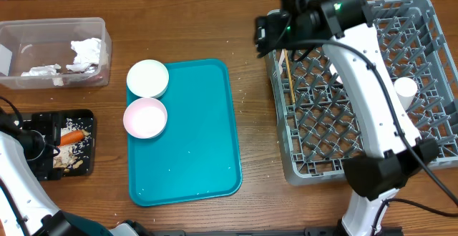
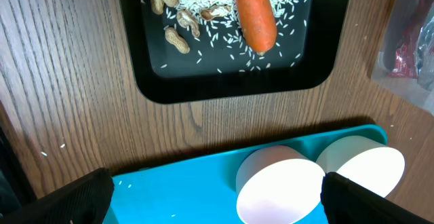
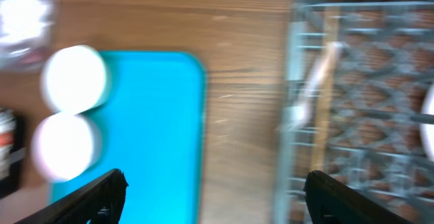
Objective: Sort waste into correct bins and load items into the dishwasher rack
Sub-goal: 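Move the right gripper to the pink bowl and grasp its rim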
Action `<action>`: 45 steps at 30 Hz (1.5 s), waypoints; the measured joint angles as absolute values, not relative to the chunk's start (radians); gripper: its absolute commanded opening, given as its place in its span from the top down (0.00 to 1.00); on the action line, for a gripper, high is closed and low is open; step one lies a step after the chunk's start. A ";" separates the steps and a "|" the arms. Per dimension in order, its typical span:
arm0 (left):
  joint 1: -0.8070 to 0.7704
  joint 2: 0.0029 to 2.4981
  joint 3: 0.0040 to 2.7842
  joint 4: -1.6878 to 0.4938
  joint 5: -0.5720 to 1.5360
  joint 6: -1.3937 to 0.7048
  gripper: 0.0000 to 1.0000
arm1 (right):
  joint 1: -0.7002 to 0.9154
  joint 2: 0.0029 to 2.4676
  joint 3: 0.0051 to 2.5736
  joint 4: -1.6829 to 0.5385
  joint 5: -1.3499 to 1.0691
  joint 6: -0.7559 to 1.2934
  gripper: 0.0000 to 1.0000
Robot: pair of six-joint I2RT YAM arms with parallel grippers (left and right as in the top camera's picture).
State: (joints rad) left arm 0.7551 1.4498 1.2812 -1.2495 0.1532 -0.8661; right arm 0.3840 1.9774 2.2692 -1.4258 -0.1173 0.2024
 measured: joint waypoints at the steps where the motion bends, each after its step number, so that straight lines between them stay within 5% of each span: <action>1: 0.755 1.450 1.281 -1.250 0.153 -0.866 0.00 | 0.400 1.971 2.271 -1.424 -0.144 0.205 0.12; 8: 0.755 1.450 1.281 -1.250 0.153 -0.866 0.00 | 0.534 1.971 2.238 -1.403 -0.244 0.211 0.09; 9: 0.755 1.450 1.281 -1.249 0.153 -0.866 0.00 | 0.553 1.972 2.230 -1.399 -0.249 0.211 0.00; 25: 0.755 1.450 1.281 -1.249 0.153 -0.866 0.00 | 0.798 2.064 1.982 -1.095 -0.274 0.274 0.00; 33: 0.755 1.450 1.281 -1.249 0.153 -0.866 0.00 | 0.838 2.079 1.873 -0.893 -0.266 0.329 0.00; 45: 0.755 1.450 1.281 -1.249 0.153 -0.866 0.00 | 0.828 2.088 1.810 -0.900 -0.149 0.341 0.00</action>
State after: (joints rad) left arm 0.7551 1.4498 1.2812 -1.2491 0.1528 -0.8661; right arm 0.8280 2.0884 1.8095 -0.9005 -0.1490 0.3412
